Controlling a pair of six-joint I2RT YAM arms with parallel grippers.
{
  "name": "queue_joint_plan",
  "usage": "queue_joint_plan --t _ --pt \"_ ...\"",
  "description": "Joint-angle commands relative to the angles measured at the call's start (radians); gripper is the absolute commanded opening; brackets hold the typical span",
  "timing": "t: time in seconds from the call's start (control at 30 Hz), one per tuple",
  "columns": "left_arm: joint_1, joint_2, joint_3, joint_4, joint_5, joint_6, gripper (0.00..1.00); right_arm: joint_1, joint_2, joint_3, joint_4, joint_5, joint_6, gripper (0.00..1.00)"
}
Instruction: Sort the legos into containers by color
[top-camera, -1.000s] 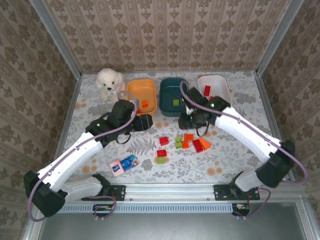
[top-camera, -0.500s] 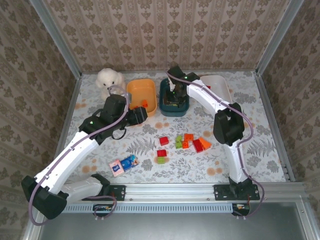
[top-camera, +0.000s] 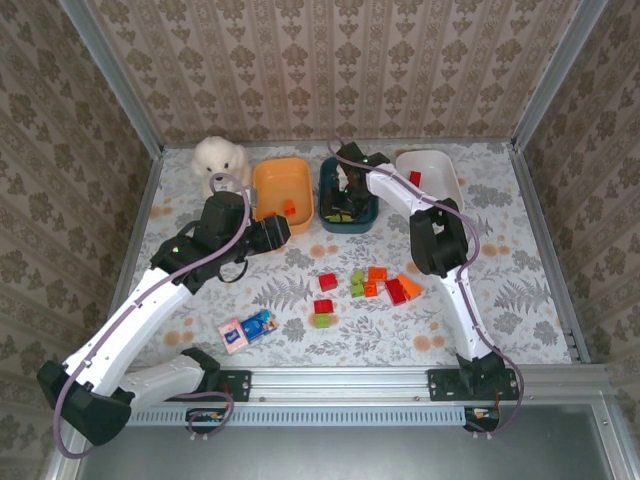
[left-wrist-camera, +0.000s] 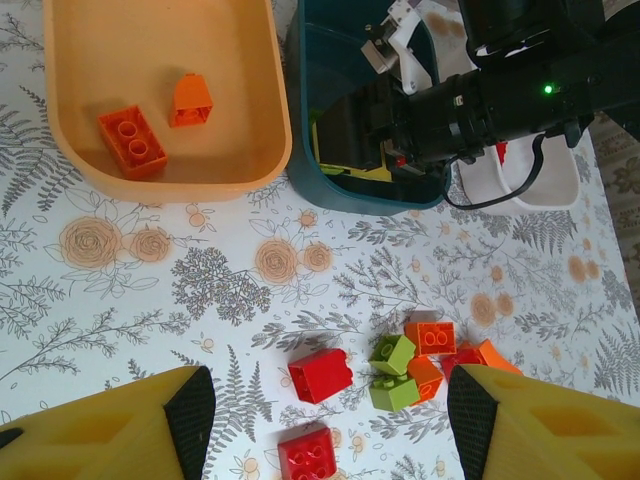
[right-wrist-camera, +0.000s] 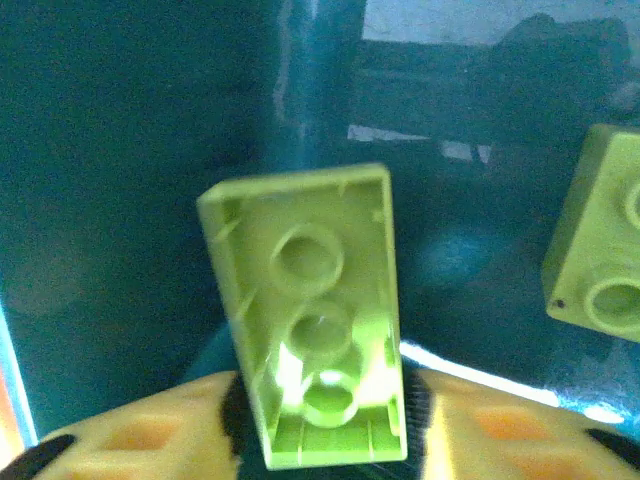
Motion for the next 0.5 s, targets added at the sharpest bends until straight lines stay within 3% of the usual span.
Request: queue_joint_plan --t 0.0,0.3,0.47 --pt "0.008 0.006 0.008 -0.002 -0.008 -0.017 0.66 -0.012 -0.022 0.033 -0.003 -0.03 0.006 0.59" --pt "0.01 0.032 0.005 0.008 0.006 -0.015 0.66 -0.018 -0.198 0.054 -0.028 0.039 -0.002 0.63" --pt "0.008 0.042 0.009 0.011 0.011 -0.009 0.66 -0.018 -0.369 -0.042 0.003 0.096 -0.011 0.61"
